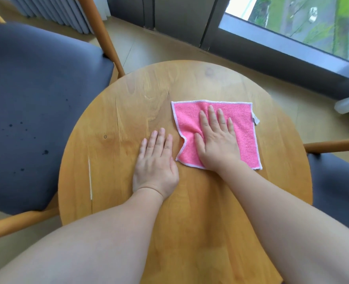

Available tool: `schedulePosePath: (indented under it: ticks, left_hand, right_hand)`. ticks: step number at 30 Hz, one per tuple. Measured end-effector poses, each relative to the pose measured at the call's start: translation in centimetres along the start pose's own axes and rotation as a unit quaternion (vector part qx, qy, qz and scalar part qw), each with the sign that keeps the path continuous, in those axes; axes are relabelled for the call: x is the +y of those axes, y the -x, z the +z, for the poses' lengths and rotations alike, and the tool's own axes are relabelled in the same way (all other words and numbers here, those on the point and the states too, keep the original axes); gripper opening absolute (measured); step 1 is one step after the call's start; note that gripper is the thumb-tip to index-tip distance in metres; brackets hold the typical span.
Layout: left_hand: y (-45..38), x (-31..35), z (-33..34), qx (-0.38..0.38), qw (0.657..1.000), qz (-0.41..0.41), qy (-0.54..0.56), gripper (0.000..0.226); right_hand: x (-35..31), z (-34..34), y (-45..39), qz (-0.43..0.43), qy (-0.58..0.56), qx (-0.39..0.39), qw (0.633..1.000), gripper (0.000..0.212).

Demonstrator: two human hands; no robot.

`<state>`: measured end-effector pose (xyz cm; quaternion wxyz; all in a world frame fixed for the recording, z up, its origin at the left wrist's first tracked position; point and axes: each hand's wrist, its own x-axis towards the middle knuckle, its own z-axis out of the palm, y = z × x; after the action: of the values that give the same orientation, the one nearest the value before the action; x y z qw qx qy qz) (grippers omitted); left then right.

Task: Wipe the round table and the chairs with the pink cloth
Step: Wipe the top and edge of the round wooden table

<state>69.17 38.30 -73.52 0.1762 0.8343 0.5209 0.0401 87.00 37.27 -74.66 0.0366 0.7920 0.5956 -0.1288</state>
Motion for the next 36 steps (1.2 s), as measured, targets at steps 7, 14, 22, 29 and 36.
schedulePosePath:
  ticks: [7, 14, 22, 29, 36]
  left_hand:
    - [0.4, 0.0, -0.2, -0.026, 1.000, -0.005, 0.007, 0.063]
    - [0.5, -0.1, -0.2, -0.023, 0.999, -0.025, 0.019, 0.061]
    - [0.5, -0.3, -0.5, 0.028, 0.997, -0.063, 0.041, 0.058]
    - [0.4, -0.2, -0.3, 0.067, 0.984, -0.104, 0.129, 0.065]
    - [0.6, -0.5, -1.3, 0.109, 0.959, -0.115, 0.234, 0.059]
  right_hand:
    - [3.5, -1.7, -7.3, 0.001, 0.031, 0.008, 0.999, 0.067]
    - [2.2, -3.1, -13.8, 0.039, 0.022, 0.013, 0.999, 0.068]
    - [-3.9, -2.4, -14.3, -0.073, 0.028, 0.018, 0.997, 0.071]
    - [-5.1, -1.4, -10.1, -0.122, 0.033, 0.010, 0.992, 0.069]
    - [-4.7, 0.1, -3.5, -0.128, 0.036, 0.009, 0.991, 0.070]
